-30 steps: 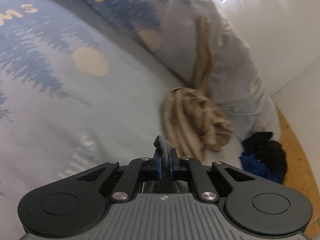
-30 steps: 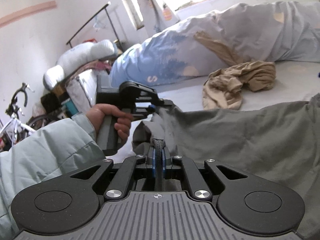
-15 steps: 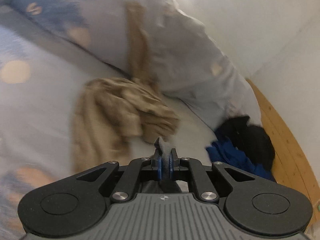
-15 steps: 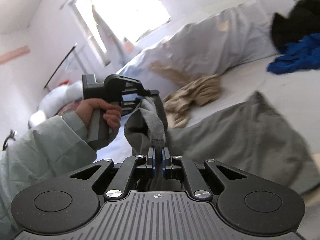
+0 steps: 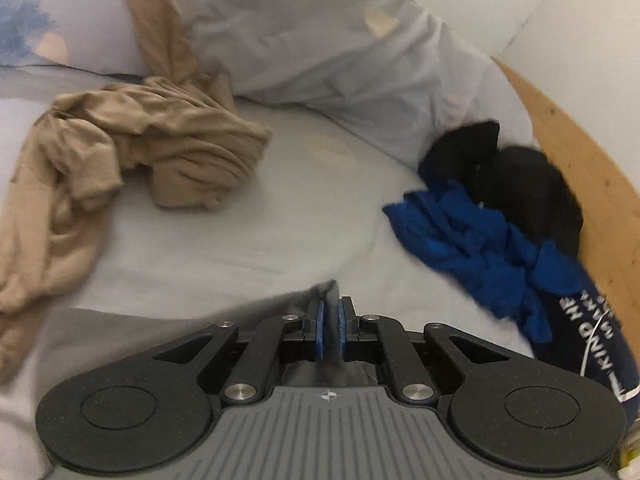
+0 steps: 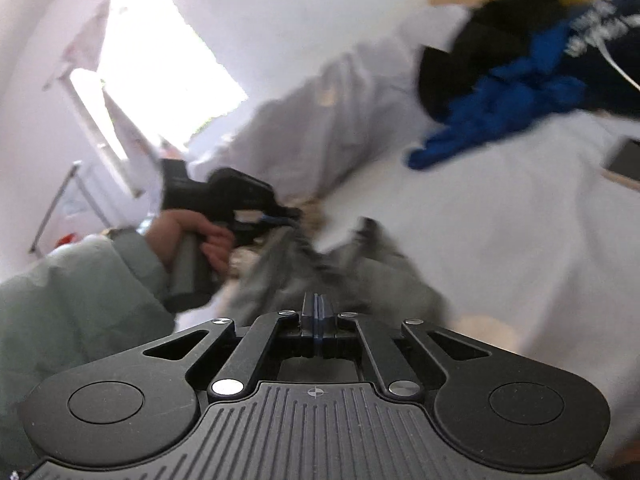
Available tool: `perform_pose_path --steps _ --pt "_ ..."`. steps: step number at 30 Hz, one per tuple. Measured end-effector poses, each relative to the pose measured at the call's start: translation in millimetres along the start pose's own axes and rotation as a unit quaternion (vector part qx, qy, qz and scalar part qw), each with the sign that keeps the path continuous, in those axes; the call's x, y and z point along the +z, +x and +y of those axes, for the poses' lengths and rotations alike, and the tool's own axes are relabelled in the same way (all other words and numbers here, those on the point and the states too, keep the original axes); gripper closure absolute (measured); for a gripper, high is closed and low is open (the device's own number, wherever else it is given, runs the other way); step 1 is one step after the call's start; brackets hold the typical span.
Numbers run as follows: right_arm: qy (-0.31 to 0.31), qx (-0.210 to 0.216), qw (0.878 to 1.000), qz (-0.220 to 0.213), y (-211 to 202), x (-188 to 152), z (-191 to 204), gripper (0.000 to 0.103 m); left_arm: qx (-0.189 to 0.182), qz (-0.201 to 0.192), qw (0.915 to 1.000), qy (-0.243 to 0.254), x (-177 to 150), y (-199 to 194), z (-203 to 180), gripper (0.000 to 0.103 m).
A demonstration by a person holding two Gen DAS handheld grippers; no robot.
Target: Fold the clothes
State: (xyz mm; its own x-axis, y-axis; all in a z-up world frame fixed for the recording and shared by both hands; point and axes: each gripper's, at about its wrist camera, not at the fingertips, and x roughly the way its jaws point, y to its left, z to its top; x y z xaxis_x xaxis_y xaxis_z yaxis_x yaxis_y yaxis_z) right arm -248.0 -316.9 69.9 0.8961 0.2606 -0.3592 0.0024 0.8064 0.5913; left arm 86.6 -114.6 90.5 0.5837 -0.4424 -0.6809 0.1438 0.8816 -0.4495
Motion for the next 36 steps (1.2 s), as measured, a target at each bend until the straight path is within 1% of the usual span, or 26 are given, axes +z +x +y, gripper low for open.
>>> perform_pose_path --steps 1,2,3,4,5,6,8,9,10,11,12,14,16,19,20,21,22,23,24,26,29,33,36 --pt "0.002 -0.01 1.0 0.007 4 -1 -7 0.102 0.004 0.003 1.0 0.006 -2 5 -4 0.093" --pt "0.003 -0.02 1.0 0.015 8 -2 -15 0.098 0.013 0.004 0.9998 0.014 -4 8 -8 0.093" --pt "0.004 -0.029 0.999 0.023 12 -3 -22 0.098 0.022 0.004 0.9994 0.024 -5 10 -10 0.093" --pt "0.002 -0.032 0.999 0.038 19 -3 -26 0.095 0.031 0.006 0.999 0.033 -7 11 -12 0.094" --pt "-0.002 -0.033 0.998 0.053 25 -3 -30 0.086 0.038 0.007 0.9985 0.04 -7 12 -11 0.094" --pt "-0.019 -0.031 0.998 0.058 32 -3 -27 0.079 0.044 0.008 0.9979 0.046 -7 12 -11 0.094" --pt "-0.054 -0.027 0.996 0.068 45 -3 -21 0.045 0.056 0.009 0.9966 0.06 -7 9 -8 0.093" --pt "-0.072 -0.022 0.995 0.071 53 -4 -17 0.039 0.062 0.006 0.9959 0.066 -8 6 -6 0.093" --pt "-0.086 -0.016 0.993 0.076 61 -4 -13 0.035 0.067 0.004 0.9952 0.071 -7 4 -5 0.081" --pt "-0.096 -0.012 0.992 0.078 65 -5 -7 0.035 0.07 0.001 0.9949 0.073 -7 0 -4 0.075" --pt "-0.108 -0.01 0.991 0.083 74 -6 -3 0.035 0.069 -0.002 0.9948 0.075 -7 -4 -2 0.071" --pt "-0.13 -0.011 0.987 0.096 91 -9 0 0.035 0.067 -0.009 0.9949 0.075 -6 -10 0 0.053" --pt "-0.154 -0.017 0.982 0.11 110 -13 3 0.035 0.069 -0.011 0.9947 0.076 -6 -14 2 0.046" --pt "-0.185 -0.024 0.974 0.127 117 -19 10 0.035 0.085 0.001 0.9929 0.083 -7 -12 3 0.045" --pt "-0.193 -0.027 0.972 0.13 120 -21 12 0.036 0.088 0.005 0.9924 0.086 -8 -10 4 0.045" --pt "-0.203 -0.028 0.97 0.13 122 -23 14 0.04 0.092 0.008 0.9918 0.088 -9 -9 5 0.045" --pt "-0.214 -0.031 0.968 0.129 123 -25 16 0.063 0.099 0.011 0.991 0.089 -9 -8 6 0.045" --pt "-0.225 -0.035 0.965 0.126 123 -26 19 0.09 0.105 0.014 0.9902 0.09 -10 -7 7 0.045" --pt "-0.231 -0.037 0.965 0.12 122 -25 21 0.092 0.11 0.017 0.9896 0.091 -10 -5 7 0.045" --pt "-0.248 -0.03 0.964 0.091 108 -21 30 0.093 0.118 0.025 0.988 0.097 -11 0 6 0.044" --pt "-0.277 -0.02 0.959 0.065 90 -19 42 0.093 0.133 0.035 0.9832 0.12 -12 10 0 0.044" --pt "-0.252 -0.001 0.965 0.073 82 -18 40 0.095 0.148 0.04 0.9785 0.137 -9 22 -9 0.044" --pt "-0.236 0.005 0.969 0.076 81 -17 37 0.096 0.168 0.053 0.9715 0.158 -10 35 -20 0.044"
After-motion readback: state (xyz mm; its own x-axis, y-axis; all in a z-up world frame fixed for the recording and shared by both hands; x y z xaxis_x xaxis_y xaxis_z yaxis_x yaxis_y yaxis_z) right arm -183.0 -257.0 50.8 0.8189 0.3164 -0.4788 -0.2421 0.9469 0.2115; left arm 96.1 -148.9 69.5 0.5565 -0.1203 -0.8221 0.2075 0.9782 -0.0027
